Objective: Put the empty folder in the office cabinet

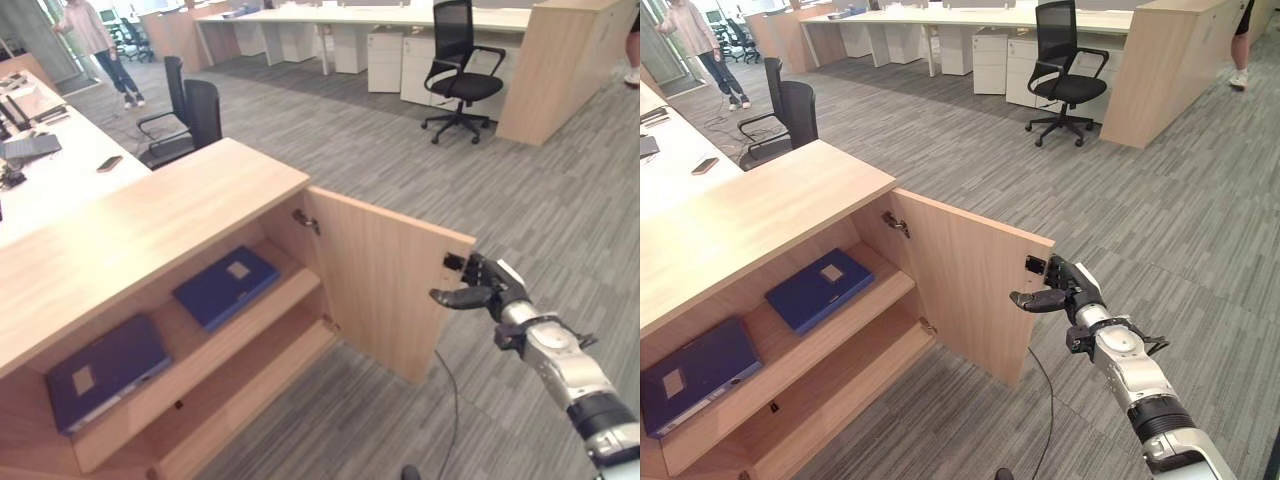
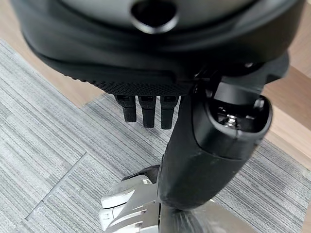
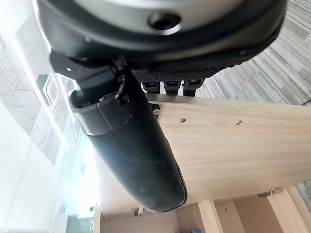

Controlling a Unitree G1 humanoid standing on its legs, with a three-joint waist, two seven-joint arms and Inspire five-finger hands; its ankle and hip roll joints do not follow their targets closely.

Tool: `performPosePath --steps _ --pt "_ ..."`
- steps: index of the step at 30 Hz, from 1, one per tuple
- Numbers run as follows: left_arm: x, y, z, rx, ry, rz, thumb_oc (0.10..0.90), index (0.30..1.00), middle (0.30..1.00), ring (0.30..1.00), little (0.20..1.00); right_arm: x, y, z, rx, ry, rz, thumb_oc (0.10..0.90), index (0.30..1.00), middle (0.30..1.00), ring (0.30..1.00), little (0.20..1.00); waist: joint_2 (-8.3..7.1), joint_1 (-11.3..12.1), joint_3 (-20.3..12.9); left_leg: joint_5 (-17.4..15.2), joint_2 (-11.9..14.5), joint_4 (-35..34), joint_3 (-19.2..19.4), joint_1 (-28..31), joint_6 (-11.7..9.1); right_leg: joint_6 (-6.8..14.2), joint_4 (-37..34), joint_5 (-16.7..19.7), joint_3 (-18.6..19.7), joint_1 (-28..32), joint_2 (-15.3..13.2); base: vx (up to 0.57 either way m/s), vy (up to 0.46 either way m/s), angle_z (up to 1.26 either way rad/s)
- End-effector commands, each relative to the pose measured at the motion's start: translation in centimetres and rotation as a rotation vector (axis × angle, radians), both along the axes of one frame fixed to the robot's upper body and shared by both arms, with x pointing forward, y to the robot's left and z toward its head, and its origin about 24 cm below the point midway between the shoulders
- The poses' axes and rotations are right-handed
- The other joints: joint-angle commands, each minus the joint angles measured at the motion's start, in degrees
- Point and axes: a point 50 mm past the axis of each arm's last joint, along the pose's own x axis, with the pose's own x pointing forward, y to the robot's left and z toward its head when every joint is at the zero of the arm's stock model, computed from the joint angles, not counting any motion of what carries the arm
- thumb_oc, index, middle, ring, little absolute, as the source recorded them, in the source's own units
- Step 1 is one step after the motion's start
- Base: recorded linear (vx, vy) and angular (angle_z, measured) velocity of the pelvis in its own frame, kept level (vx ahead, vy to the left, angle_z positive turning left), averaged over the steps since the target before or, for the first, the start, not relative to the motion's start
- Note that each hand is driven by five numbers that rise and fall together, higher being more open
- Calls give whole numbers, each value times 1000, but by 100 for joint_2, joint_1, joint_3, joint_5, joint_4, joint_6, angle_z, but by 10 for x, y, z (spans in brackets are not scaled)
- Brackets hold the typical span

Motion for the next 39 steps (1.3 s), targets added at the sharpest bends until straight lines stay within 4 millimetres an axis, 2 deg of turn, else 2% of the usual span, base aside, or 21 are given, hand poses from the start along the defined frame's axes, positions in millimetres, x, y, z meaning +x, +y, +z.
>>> performPosePath --steps 1,2,3,5,6,7,8,9,13,15,16,21,24,28,39 --pt "-6 11 1 8 62 -48 800 900 900 900 900 25 75 59 140 -269 319 800 900 900 900 900 -562 138 -336 200 -292 -44 31 -288 15 90 467 -1154 -55 412 186 0 0 0" --pt "-6 11 1 8 62 -48 800 900 900 900 900 25 75 59 140 -269 319 800 900 900 900 900 -562 137 -336 200 -292 -44 32 -287 15 90 467 -1154 -55 412 186 0 0 0" --pt "-5 9 1 4 62 -56 800 900 900 900 900 24 92 56 183 -266 366 800 900 900 900 900 -560 159 -358 190 -294 -38 36 -277 18 90 451 -1147 -51 429 177 0 0 0" --pt "-3 8 1 6 55 -55 800 900 900 900 900 23 105 57 227 -270 406 800 900 900 900 900 -561 171 -361 187 -295 -34 25 -278 19 88 444 -1144 -55 427 172 10 3 -4" --pt "0 8 1 7 47 -48 800 900 900 900 900 17 122 58 292 -270 476 800 900 900 900 900 -567 165 -367 186 -296 -33 24 -279 15 90 439 -1141 -70 429 165 7 2 -3" --pt "0 8 1 7 47 -48 800 900 900 900 900 17 122 58 292 -269 476 800 900 900 900 900 -567 165 -368 186 -297 -33 23 -279 15 91 439 -1141 -71 429 165 0 0 0" --pt "2 6 1 8 46 -52 800 900 900 900 900 6 143 57 404 -256 560 800 900 900 900 900 -567 153 -363 195 -295 -39 22 -277 13 89 448 -1135 -75 419 163 0 0 0" --pt "2 6 1 8 46 -52 800 900 900 900 900 6 144 56 405 -256 560 800 900 900 900 900 -568 151 -364 195 -295 -39 21 -276 13 89 448 -1135 -76 420 162 0 0 0" --pt "3 3 0 8 50 -61 800 900 900 900 900 -31 196 33 630 -96 761 800 900 900 900 900 -576 133 -355 186 -297 -24 20 -277 4 66 484 -1147 -74 415 156 -8 2 -8" --pt "7 0 0 5 34 -60 800 900 900 900 900 -53 224 13 712 44 849 800 900 900 900 900 -578 150 -336 176 -300 -1 8 -278 1 51 494 -1155 -80 419 149 -20 10 -10" --pt "12 -3 0 3 14 -63 800 900 900 900 900 -62 236 -1 692 117 889 800 900 900 900 900 -577 180 -314 162 -306 25 -14 -285 3 41 502 -1171 -95 427 145 -19 11 -13" --pt "24 -8 1 2 -26 -86 800 900 900 900 900 -77 255 -17 656 210 974 800 900 900 900 900 -593 235 -253 147 -301 88 -81 -321 4 34 511 -1190 -169 434 129 -13 3 -8" --pt "27 -9 1 4 -32 -102 800 900 900 900 900 -79 255 -20 638 223 985 800 900 900 900 900 -600 254 -245 154 -301 87 -112 -330 2 32 512 -1205 -205 439 126 -4 -5 23" --pt "29 -9 1 9 -34 -107 800 900 900 900 900 -80 253 -33 678 274 916 800 900 900 900 900 -604 286 -228 175 -299 85 -164 -335 -8 23 523 -1236 -255 468 125 1 -16 42" --pt "28 -10 1 -26 -67 -35 800 900 900 900 900 -83 237 -45 613 304 914 800 900 900 900 900 -605 482 -100 360 -225 120 -457 -536 -100 -48 546 -1336 -546 444 177 -15 -43 14"
